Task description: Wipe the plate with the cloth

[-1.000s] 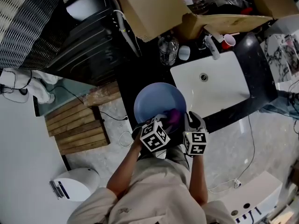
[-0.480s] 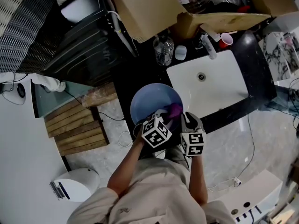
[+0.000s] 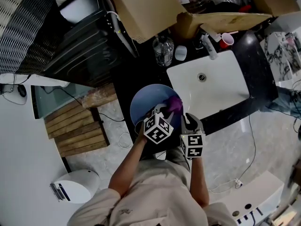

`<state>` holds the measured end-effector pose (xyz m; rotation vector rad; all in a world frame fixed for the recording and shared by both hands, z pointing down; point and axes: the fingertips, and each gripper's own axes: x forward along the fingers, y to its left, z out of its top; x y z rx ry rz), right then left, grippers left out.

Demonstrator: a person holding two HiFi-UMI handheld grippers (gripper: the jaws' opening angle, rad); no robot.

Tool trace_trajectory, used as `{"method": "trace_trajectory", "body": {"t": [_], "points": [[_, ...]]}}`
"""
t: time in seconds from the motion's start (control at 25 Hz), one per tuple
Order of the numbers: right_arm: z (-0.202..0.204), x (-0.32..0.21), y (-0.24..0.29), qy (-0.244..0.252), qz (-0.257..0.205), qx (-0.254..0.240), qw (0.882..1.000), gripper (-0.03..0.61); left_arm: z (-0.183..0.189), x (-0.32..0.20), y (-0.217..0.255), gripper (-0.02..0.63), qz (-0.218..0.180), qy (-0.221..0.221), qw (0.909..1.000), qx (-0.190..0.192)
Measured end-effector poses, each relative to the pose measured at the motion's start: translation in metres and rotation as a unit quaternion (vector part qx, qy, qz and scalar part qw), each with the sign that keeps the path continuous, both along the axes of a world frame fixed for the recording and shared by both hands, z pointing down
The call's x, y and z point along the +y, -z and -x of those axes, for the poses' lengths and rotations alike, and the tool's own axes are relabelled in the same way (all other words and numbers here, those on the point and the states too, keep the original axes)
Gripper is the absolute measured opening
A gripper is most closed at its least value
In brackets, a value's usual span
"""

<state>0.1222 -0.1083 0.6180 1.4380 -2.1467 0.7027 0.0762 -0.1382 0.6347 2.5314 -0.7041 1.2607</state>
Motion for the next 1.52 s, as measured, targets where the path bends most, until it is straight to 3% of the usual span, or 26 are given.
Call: {"method": "trace_trajectory", "body": {"t": [0.68, 0.96, 1.28, 1.52], "points": [[0.0, 0.001, 0.001, -0.002, 0.003, 0.013, 1.0, 0.06, 0.043, -0.032, 0.001, 0.061, -0.015, 0.07, 0.9971, -0.026], [0.0, 0.001, 0.0, -0.006, 0.006, 0.021, 1.0, 0.06, 0.072, -0.039, 0.002, 0.061, -0.024, 0.09, 0.9939, -0.06], [0.0, 0.001, -0.001, -0.009, 0.01, 0.029, 0.999, 0.06, 0.099, -0.031, 0.003, 0.061, -0.035, 0.076, 0.9891, -0.121], [0.001, 0.001, -0.001, -0.015, 0.013, 0.034, 0.999, 0.06, 0.108, -0.019, 0.003, 0.061, -0.03, 0.06, 0.9877, -0.141]]}}
